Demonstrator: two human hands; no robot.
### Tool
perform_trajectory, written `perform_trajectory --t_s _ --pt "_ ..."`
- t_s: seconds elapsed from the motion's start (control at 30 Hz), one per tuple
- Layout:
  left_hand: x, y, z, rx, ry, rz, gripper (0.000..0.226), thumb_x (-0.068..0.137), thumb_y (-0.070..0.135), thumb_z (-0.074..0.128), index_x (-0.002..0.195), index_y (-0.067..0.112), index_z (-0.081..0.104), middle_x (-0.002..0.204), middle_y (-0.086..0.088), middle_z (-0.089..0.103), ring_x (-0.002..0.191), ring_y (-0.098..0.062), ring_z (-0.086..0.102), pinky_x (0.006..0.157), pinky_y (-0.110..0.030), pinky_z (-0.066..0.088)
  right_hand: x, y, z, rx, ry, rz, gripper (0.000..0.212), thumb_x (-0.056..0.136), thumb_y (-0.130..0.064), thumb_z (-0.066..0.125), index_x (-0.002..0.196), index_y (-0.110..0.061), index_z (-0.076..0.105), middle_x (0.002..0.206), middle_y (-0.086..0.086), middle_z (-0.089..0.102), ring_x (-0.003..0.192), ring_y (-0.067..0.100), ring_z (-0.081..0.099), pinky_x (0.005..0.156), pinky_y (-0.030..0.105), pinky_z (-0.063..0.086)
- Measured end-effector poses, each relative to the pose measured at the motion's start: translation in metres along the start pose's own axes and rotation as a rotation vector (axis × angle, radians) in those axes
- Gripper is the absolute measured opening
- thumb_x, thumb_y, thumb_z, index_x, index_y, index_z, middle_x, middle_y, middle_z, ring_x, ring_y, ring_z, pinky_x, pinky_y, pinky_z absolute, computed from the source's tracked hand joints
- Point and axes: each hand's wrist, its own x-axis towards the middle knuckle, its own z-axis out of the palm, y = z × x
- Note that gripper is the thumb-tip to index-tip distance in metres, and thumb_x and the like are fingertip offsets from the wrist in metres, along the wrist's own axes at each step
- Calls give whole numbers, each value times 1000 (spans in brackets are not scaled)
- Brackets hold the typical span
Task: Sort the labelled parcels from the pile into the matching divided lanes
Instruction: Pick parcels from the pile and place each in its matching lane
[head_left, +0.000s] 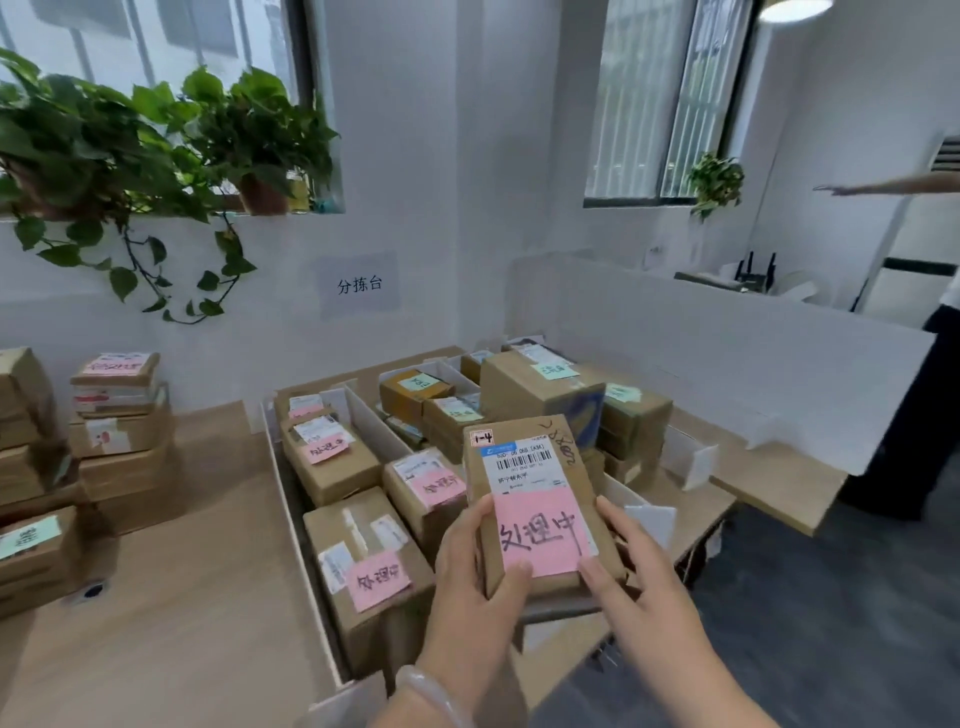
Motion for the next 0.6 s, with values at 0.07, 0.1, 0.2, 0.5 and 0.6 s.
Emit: perform_trajectory --t_s 0.07,0.1,0.2,0.5,0.6 --pt "-9 9 40 -17 -49 -11 63 82 32 65 119 73 35 144 20 38 132 -1 39 114 -39 35 -12 14 -40 -35 52 -5 55 89 -33 65 129 -59 38 137 -23 42 122 -14 40 89 10 41" --pt "-13 13 59 -15 -69 -8 63 80 32 64 119 73 35 143 21 39 131 1 39 114 -38 36 -17 21 -59 -56 73 -6 55 89 -33 66 130 -58 39 137 -24 42 123 -13 40 95 15 42" --pt "-25 22 108 -2 -119 15 60 74 37 61 125 60 39 139 30 39 130 8 37 114 -32 34 -29 37 -107 -100 132 5 55 88 -30 67 126 -59 40 133 -30 41 125 -9 41 103 24 40" --pt "-26 37 195 -4 -264 -1 60 88 10 63 123 53 40 137 19 39 120 23 30 98 -5 33 -38 79 -181 -192 168 33 58 91 -32 64 141 -45 39 143 -25 38 128 -15 30 92 10 40" --pt "-16 36 221 2 -328 -6 59 92 7 60 130 46 39 136 15 38 101 41 21 77 9 29 -32 89 -198 -212 188 49 57 92 -32 63 141 -44 38 143 -28 36 127 -20 26 85 1 36"
